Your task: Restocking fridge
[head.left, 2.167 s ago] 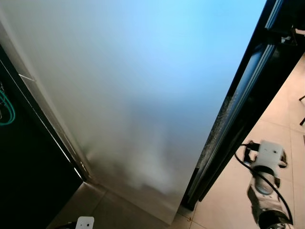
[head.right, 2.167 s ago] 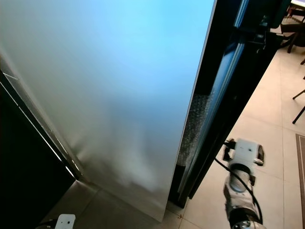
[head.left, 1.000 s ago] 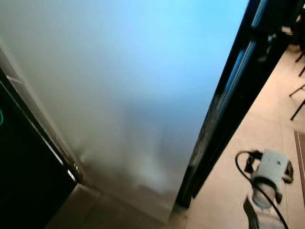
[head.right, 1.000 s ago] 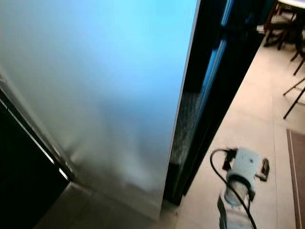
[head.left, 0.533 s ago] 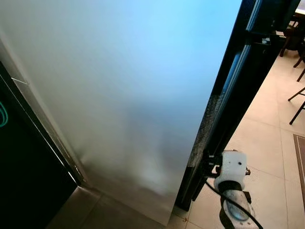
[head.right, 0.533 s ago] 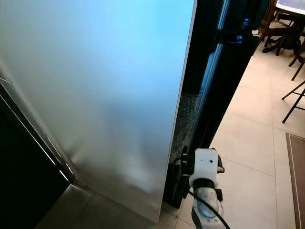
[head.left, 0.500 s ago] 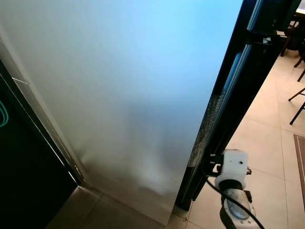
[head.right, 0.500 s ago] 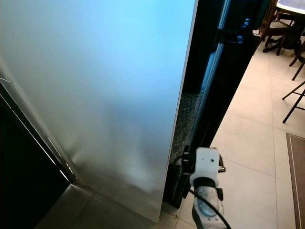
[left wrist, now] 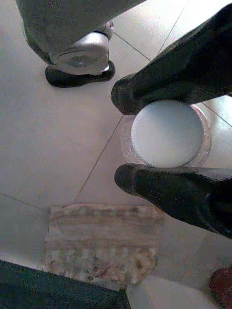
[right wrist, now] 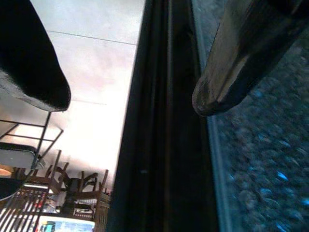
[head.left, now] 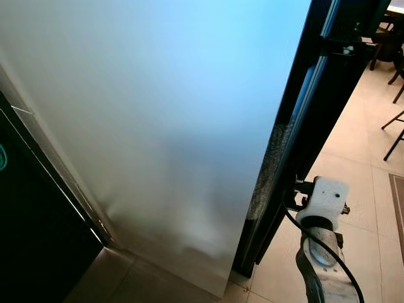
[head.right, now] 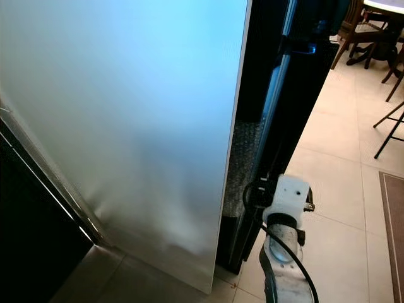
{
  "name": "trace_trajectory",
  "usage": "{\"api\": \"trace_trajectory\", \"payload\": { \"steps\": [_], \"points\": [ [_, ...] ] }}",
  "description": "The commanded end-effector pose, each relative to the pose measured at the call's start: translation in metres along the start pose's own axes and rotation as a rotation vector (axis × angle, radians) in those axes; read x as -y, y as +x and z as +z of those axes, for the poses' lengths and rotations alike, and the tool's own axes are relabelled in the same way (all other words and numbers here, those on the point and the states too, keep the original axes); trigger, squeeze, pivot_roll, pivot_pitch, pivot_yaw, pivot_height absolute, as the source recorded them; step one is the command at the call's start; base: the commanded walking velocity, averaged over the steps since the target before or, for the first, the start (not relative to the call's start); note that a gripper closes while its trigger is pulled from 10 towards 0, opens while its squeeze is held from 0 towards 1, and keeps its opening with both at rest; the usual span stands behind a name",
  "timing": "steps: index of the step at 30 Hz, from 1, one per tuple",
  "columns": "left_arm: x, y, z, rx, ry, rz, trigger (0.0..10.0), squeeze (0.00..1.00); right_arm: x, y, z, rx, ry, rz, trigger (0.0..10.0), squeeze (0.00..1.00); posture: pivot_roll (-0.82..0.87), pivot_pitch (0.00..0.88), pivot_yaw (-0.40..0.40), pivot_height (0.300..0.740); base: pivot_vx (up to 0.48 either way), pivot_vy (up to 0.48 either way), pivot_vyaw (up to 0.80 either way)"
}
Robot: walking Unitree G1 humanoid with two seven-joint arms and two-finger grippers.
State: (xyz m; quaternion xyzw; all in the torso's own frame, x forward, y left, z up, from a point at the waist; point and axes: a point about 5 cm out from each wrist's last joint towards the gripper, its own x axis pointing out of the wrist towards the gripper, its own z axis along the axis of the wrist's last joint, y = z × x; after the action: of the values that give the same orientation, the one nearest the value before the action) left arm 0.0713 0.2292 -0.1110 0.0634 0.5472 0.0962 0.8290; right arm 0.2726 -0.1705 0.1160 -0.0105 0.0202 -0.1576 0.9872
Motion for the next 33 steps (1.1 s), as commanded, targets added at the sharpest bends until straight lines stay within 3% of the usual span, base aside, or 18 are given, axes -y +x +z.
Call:
{"api": "trace_trajectory", "payload": {
  "steps": [1,12,23,24,25,33],
  "points": [
    [-0.002,-0.001,-0.004,-0.014,0.019,0.001,10.0,0.00,0.000,0.003,-0.002,-0.009,0.015,-0.009,10.0,1.00,-0.08,0.000,0.025,0.740,0.000,0.000,0.00],
    [-0.004,0.000,-0.001,-0.005,0.024,0.000,10.0,0.00,-0.004,0.024,0.011,0.036,0.039,0.004,10.0,1.00,-0.08,0.000,0.038,0.740,0.000,0.000,0.00],
    [-0.004,0.000,0.000,0.001,0.023,0.000,10.0,0.00,-0.012,0.029,0.013,0.043,0.050,0.050,10.0,1.00,-0.07,0.000,0.039,0.740,0.000,0.000,0.00],
    [-0.004,0.000,0.000,0.001,0.022,-0.001,10.0,0.00,-0.012,0.029,0.012,0.043,0.050,0.049,10.0,0.11,-0.07,0.000,0.040,0.740,0.000,0.000,0.00],
    [-0.004,0.000,0.000,0.001,0.023,-0.001,10.0,0.00,-0.012,0.029,0.012,0.043,0.050,0.050,10.0,0.00,-0.07,0.000,0.040,0.740,0.000,0.000,0.00],
    [-0.004,0.000,0.000,0.002,0.025,-0.004,10.0,0.00,-0.013,0.032,0.011,0.036,0.050,0.067,10.0,0.00,-0.07,0.000,0.039,0.740,0.000,0.000,0.00]
  ]
}}
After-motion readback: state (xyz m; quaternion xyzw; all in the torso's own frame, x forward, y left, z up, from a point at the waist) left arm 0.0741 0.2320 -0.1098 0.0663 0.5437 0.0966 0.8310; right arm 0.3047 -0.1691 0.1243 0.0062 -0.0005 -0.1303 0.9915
